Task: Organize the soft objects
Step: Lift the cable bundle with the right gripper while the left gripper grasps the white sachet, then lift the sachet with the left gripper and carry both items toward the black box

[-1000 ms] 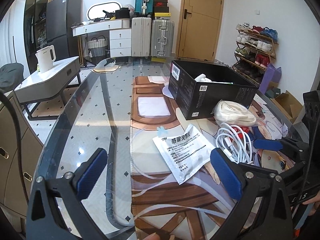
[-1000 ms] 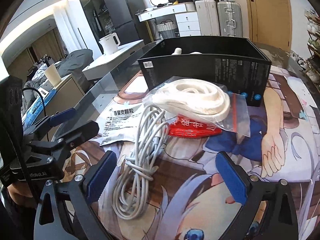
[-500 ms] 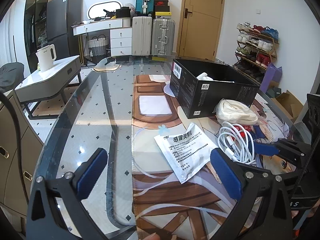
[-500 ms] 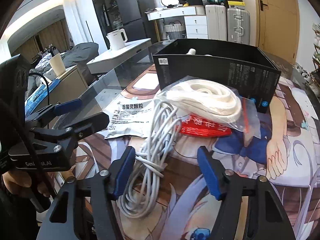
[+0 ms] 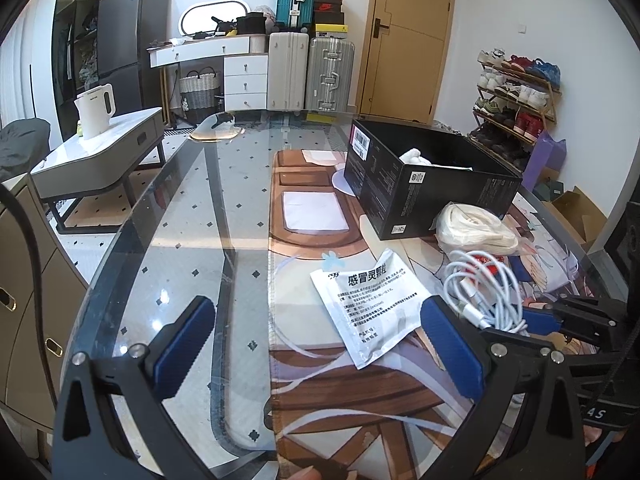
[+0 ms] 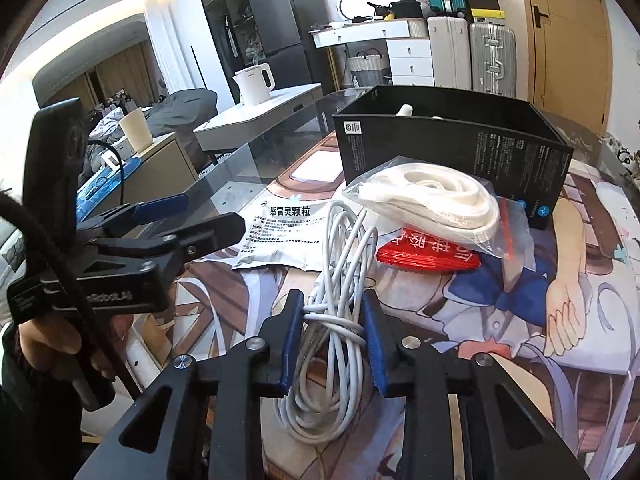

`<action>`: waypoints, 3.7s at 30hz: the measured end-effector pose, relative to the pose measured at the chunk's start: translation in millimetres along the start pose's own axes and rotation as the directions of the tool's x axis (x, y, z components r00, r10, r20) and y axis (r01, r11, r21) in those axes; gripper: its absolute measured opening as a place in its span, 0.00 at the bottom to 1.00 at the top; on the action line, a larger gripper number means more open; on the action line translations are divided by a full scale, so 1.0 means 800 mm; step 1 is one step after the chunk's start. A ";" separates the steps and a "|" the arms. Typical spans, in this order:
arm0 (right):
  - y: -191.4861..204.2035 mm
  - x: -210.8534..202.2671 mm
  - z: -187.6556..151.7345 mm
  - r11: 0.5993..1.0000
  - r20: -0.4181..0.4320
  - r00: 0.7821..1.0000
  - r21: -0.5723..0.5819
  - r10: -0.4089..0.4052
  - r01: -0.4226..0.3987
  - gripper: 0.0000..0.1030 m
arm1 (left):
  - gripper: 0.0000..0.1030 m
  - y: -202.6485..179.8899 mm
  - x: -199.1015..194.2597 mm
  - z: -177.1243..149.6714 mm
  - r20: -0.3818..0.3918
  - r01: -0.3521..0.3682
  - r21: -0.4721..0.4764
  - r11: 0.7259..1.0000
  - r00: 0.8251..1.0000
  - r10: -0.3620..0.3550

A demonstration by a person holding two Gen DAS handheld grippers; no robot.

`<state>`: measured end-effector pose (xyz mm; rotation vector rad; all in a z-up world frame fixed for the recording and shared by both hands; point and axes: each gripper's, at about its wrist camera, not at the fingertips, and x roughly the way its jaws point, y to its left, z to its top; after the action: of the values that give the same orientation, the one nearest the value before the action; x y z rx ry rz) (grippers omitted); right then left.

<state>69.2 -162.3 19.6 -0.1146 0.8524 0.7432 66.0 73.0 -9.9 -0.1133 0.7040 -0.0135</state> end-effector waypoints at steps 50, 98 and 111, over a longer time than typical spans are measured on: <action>-0.067 -0.090 -0.008 0.991 0.132 0.986 0.097 -0.106 0.094 0.28 | 0.73 -0.052 0.059 0.013 -0.167 -0.033 0.094 0.995 0.985 0.048; -0.067 -0.102 -0.008 0.990 0.130 0.984 0.094 -0.119 0.107 0.28 | 0.75 -0.038 0.030 0.011 -0.166 0.100 -0.006 0.995 0.981 -0.100; -0.068 -0.103 -0.012 0.986 0.133 0.981 0.106 -0.140 0.127 0.28 | 0.86 -0.086 0.062 0.013 -0.206 -0.006 0.103 0.995 0.978 0.027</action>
<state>62.5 -251.5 62.1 -0.0323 0.7376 0.5759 112.6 3.3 -26.7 -0.0078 0.9116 -0.0457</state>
